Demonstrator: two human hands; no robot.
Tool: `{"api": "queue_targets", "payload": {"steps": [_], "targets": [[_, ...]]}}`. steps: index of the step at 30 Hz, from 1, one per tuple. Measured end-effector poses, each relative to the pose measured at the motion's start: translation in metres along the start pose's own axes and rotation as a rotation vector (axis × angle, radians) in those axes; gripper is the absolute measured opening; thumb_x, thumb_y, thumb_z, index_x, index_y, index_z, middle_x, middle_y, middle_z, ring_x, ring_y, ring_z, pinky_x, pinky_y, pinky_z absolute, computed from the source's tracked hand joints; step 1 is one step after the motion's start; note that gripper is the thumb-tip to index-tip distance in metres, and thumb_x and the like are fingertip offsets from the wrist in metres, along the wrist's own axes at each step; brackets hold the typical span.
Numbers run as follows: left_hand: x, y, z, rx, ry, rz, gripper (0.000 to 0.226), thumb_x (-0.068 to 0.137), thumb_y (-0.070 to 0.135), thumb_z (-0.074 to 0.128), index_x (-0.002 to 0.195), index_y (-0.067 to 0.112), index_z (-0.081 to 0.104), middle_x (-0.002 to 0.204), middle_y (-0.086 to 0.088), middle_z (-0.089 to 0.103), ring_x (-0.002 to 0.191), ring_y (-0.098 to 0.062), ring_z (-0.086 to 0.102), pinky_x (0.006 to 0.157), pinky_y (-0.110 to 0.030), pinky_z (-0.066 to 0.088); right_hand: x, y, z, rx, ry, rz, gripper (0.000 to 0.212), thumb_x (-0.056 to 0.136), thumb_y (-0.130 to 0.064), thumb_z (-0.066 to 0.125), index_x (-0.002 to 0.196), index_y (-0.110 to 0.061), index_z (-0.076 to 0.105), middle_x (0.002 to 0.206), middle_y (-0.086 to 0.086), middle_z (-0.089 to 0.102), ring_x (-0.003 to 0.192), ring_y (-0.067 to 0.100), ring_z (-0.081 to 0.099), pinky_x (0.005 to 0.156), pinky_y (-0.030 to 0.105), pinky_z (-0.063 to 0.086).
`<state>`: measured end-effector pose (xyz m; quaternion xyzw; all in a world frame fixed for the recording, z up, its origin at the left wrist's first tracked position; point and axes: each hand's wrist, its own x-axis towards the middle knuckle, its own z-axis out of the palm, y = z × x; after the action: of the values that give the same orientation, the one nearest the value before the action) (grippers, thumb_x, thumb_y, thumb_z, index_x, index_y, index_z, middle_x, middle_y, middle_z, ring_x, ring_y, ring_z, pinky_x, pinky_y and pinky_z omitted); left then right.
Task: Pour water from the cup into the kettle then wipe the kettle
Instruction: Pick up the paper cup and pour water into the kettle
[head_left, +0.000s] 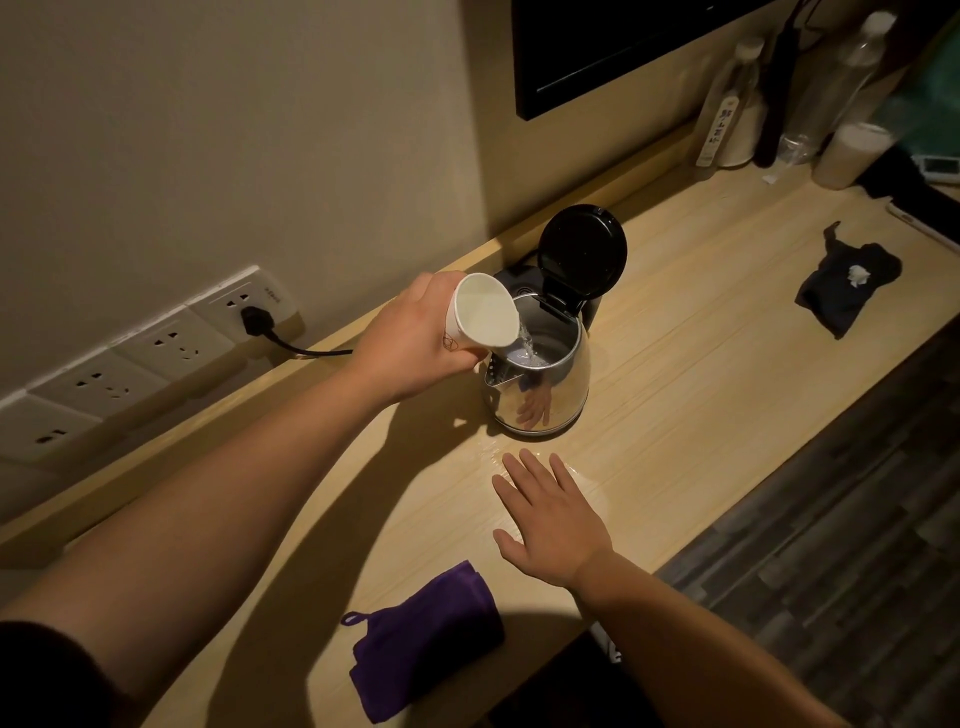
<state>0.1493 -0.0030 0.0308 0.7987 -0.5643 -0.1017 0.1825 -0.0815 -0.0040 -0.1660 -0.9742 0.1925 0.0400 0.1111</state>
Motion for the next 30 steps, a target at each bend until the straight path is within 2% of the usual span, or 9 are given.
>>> {"api": "queue_targets", "payload": {"steps": [5,11,19,30], "targets": [[0.0005,0.0019,-0.0033,0.013,0.000,0.022,0.081,0.074,0.040,0.080,0.140,0.025,0.036,0.136,-0.005,0.047,0.118,-0.022,0.049,0.090,-0.040,0.049,0.0004,0.0008,-0.0001,0.003,-0.011,-0.005,0.069,0.094,-0.061,0.031,0.148,-0.020,0.043,0.160,0.010,0.030,0.149,0.032,0.021,0.116,0.054,0.007],[0.0020,0.0025,-0.0043,0.025,-0.013,0.026,0.083,0.073,0.040,0.081,0.140,0.024,0.036,0.136,-0.005,0.047,0.119,-0.023,0.048,0.091,-0.042,0.048,0.0001,0.0012,-0.0008,0.009,-0.030,0.002,0.071,0.094,-0.062,0.026,0.150,-0.020,0.038,0.162,0.009,0.025,0.150,0.031,0.016,0.119,0.057,0.014],[0.0048,0.0011,-0.0032,0.051,-0.026,0.032,0.083,0.073,0.043,0.080,0.141,0.024,0.036,0.136,-0.006,0.047,0.120,-0.023,0.047,0.093,-0.043,0.048,0.0007,0.0012,-0.0009,-0.001,-0.040,0.006,0.072,0.094,-0.064,0.024,0.151,-0.022,0.036,0.163,0.008,0.023,0.151,0.031,0.013,0.120,0.056,0.008],[0.0076,0.0010,-0.0043,0.090,-0.039,0.049,0.083,0.072,0.042,0.081,0.140,0.025,0.036,0.134,-0.006,0.048,0.118,-0.024,0.048,0.092,-0.043,0.047,0.0008,0.0010,-0.0013,0.006,-0.035,0.004,0.071,0.094,-0.064,0.026,0.150,-0.021,0.039,0.162,0.009,0.026,0.150,0.032,0.017,0.119,0.057,0.013]]}}
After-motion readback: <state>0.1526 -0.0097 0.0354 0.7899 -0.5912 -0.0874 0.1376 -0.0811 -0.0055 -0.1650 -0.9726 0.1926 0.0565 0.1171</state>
